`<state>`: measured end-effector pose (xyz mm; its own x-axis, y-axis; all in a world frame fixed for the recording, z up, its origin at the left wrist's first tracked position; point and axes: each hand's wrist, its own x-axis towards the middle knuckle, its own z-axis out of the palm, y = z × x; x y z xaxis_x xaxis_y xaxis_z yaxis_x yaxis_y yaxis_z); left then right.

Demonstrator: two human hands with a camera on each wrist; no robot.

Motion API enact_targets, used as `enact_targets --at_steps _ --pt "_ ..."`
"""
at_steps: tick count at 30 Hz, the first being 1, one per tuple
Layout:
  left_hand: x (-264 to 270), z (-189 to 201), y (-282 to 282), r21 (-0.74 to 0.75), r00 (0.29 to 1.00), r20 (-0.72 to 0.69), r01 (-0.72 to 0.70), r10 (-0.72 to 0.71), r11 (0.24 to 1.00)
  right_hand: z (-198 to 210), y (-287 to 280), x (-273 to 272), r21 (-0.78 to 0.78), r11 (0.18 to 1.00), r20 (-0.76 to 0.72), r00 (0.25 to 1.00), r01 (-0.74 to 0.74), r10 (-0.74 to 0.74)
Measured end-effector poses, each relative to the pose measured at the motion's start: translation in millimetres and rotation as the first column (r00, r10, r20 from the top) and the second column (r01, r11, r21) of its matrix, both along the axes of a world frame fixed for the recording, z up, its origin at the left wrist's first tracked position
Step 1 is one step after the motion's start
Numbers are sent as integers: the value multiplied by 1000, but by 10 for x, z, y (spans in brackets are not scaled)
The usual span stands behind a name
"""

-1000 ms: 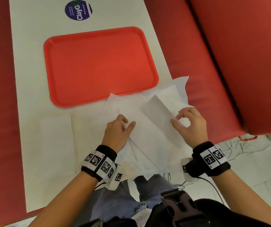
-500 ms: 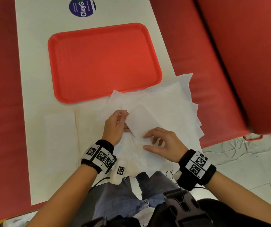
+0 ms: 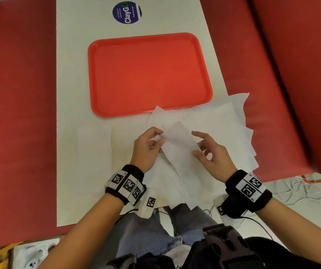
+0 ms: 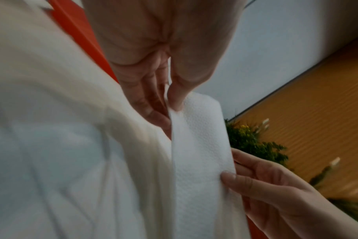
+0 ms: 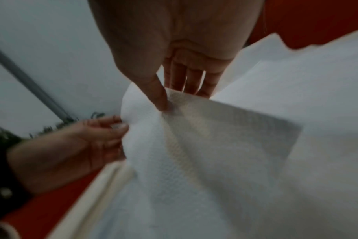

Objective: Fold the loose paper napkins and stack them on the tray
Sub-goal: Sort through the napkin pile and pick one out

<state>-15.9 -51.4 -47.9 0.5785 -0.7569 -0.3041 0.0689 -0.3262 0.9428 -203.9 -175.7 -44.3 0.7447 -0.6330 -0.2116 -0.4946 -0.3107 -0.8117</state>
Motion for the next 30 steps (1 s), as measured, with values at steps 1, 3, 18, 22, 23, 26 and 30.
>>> enact_targets --at_steps 1,3,18,22,23,26,30 --pt "57 9 67 -14 999 -24 -33 33 999 34 42 80 40 999 47 999 17 -19" --pt "166 57 210 -26 989 -121 -85 82 996 110 151 266 136 989 108 992 49 -64" --pt "967 79 1356 175 982 16 -189 189 966 91 1134 1631 387 919 154 988 -79 20" --pt "1190 24 1509 209 965 171 -231 197 950 -107 1339 1874 339 937 92 994 -84 55" --pt "1218 -4 1539 214 961 194 -235 195 948 -147 1376 1928 330 941 80 995 -77 54" --pt "1260 -126 1611 252 951 257 -240 174 937 -255 1445 2080 258 961 39 995 -101 94" --pt "1272 -230 1631 301 934 316 -265 167 916 -361 1499 2218 142 974 -37 982 -177 184"
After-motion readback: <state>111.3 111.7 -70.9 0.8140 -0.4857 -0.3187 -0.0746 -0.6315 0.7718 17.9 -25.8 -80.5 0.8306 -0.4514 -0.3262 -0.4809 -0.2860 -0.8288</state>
